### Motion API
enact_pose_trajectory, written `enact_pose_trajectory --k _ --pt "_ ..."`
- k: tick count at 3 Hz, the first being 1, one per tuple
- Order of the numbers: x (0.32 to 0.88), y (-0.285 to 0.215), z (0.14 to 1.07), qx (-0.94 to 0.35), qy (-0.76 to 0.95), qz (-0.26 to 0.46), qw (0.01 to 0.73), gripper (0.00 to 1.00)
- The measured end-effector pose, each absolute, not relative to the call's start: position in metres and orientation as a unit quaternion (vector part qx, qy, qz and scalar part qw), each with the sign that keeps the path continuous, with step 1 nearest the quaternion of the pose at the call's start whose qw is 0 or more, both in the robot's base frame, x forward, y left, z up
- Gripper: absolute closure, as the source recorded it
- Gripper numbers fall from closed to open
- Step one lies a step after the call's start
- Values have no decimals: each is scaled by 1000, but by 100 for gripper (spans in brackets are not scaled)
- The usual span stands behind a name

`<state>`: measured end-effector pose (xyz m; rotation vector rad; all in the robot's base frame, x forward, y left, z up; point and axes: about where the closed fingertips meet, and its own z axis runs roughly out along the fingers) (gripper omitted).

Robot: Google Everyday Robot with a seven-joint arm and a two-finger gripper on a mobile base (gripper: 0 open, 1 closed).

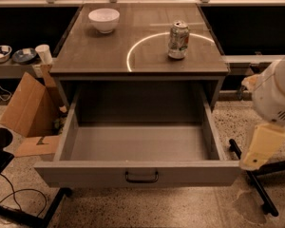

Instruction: Close top drawer

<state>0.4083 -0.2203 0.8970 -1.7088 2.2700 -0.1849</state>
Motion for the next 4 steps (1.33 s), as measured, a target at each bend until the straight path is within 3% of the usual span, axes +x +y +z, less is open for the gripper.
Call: enact_pose_trajectory --k 1,3,4 --pt "387 -225 863 -584 799 -65 130 17" --pt "347 -212 785 -577 804 -43 138 63" --pt "337 -204 722 -567 810 -23 148 96"
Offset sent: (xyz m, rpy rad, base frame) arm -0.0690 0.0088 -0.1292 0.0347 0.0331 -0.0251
